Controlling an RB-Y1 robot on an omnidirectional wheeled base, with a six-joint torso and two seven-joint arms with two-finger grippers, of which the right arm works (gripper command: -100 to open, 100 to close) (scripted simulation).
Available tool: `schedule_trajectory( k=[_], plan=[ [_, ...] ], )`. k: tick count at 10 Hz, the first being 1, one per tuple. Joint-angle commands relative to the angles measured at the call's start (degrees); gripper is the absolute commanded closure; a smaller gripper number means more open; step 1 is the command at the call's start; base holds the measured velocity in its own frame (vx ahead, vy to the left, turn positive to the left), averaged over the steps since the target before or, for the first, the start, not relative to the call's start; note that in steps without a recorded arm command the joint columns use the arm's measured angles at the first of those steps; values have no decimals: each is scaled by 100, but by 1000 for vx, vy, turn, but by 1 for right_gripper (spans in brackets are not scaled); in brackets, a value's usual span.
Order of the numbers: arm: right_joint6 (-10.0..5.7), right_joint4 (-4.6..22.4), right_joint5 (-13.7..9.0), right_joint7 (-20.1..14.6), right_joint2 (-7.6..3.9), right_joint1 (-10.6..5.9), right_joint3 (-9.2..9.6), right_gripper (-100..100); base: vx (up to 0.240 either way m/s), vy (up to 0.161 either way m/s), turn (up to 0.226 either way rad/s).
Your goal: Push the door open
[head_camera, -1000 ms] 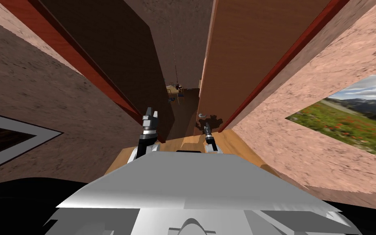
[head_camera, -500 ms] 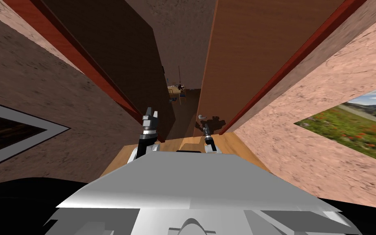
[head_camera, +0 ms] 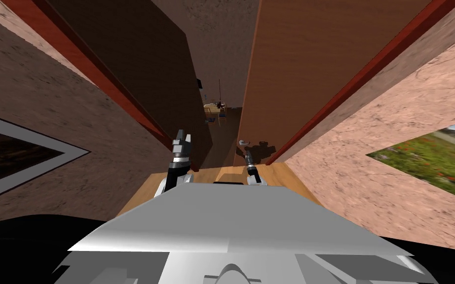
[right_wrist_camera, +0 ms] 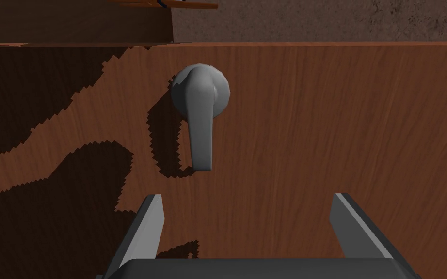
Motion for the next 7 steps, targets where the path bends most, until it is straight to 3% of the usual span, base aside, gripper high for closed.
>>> schedule_trajectory(
  k=[1, 5, 7],
  plan=[
    [-27, 164, -31, -13, 7, -67, 20, -100, 37, -69, 86],
    [-99, 659, -120, -48, 38, -257, 85, -100, 57, -112, 89],
    [-144, 685, -112, -43, 28, -268, 55, -100, 77, -33, 20]
  ],
)
